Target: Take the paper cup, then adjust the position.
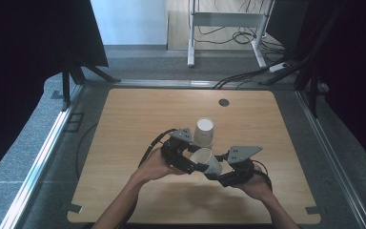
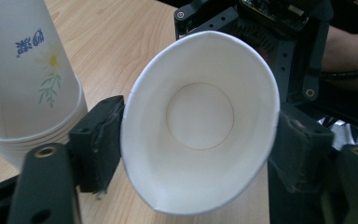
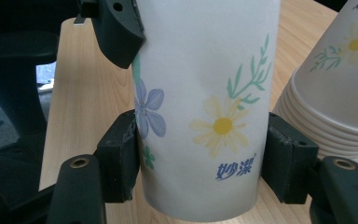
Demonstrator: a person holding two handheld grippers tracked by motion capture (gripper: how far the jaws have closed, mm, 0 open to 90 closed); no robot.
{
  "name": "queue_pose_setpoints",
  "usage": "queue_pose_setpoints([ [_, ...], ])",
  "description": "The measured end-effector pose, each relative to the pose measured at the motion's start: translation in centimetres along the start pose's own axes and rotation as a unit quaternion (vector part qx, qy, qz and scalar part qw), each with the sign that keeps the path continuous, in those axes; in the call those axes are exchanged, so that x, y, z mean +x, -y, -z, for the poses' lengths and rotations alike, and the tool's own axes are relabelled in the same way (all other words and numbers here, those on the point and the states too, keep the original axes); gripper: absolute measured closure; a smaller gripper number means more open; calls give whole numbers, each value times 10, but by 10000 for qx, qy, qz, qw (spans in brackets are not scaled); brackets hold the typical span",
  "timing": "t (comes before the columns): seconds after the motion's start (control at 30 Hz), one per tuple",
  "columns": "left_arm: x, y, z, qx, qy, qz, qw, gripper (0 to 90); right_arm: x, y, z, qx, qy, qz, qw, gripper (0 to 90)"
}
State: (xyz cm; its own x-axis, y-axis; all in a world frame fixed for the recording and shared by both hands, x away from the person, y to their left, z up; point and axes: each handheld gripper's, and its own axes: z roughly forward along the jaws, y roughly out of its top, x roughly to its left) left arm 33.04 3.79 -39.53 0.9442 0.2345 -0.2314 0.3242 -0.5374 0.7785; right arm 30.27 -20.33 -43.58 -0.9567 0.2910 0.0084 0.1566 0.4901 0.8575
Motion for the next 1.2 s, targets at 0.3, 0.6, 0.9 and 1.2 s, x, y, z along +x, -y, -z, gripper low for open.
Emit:
queue_pose_setpoints([
  [0.3,-6,-8,-1,269,-207,-148,9993,325,-3,3,-4,54,-54,-78,9999,297],
  [0.6,-7,-13,2,545,-461,-368,9968,325,-6,5,-6,157,258,-237,9993,109],
  [0.9,-6,-14,5,682,-625,-395,9949,323,-6,6,-1,233,427,-271,9984,21],
  [1.2,-7,-15,8,848,-782,-421,9924,324,-6,8,0,332,496,-217,9980,19],
])
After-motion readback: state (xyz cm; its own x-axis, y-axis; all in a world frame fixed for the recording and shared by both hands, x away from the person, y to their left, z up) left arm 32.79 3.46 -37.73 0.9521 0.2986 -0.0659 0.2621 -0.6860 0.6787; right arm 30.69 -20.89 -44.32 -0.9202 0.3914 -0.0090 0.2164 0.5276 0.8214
